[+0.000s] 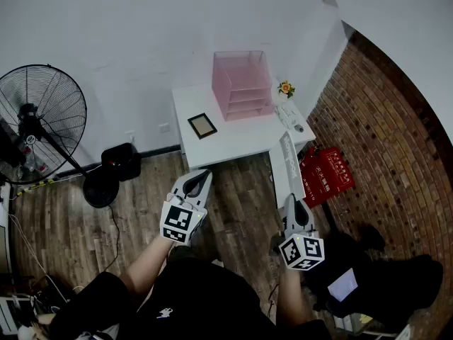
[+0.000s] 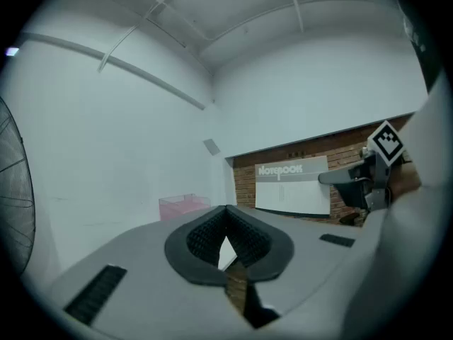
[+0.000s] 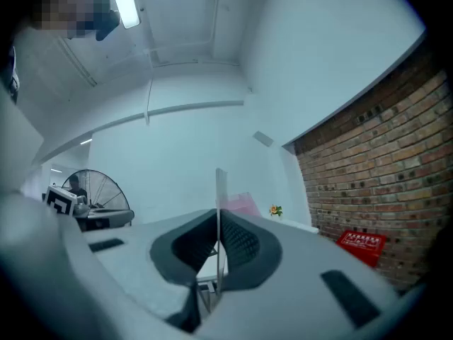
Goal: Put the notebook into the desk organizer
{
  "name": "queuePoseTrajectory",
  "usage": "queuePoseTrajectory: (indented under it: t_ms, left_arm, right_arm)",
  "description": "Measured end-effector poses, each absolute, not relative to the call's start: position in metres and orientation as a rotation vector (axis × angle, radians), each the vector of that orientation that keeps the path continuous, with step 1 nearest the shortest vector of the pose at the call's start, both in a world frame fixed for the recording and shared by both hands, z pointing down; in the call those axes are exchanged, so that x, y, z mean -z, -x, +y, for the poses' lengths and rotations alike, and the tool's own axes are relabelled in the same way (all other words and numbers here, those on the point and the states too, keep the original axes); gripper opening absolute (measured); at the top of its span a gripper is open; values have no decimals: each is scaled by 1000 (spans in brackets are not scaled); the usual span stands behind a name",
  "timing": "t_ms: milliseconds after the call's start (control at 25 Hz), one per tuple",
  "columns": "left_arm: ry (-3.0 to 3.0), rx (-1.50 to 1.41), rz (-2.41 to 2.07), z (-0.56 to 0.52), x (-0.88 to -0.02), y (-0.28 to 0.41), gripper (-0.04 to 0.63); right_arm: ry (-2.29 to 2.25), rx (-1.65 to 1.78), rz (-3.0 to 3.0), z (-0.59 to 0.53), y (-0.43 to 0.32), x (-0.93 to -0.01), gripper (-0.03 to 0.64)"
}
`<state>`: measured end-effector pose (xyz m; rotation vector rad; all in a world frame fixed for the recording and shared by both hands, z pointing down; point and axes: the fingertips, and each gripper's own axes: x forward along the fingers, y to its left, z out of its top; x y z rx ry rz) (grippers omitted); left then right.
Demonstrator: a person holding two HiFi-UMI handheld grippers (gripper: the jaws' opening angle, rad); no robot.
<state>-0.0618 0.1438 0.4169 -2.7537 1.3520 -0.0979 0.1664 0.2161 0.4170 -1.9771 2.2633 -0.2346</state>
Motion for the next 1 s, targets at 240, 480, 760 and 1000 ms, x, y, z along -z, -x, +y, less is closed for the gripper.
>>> queuePoseTrajectory:
  t_ms: [240, 480, 760, 1000]
  left_arm:
    - [2736, 105, 1353, 159, -422, 56, 3]
    - [2724, 101, 1367, 162, -420, 54, 3]
    - [2716, 119, 1368, 160, -422, 44, 3]
    - [2755, 100, 1379, 155, -424, 33, 3]
  right_arm:
    - [1964, 230, 2294, 232, -169, -422, 11]
    - [1938, 208, 2286, 233, -173, -418, 11]
    - [1914, 232, 2279, 231, -182, -419, 11]
    - [1895, 245, 2290, 226, -191, -424, 11]
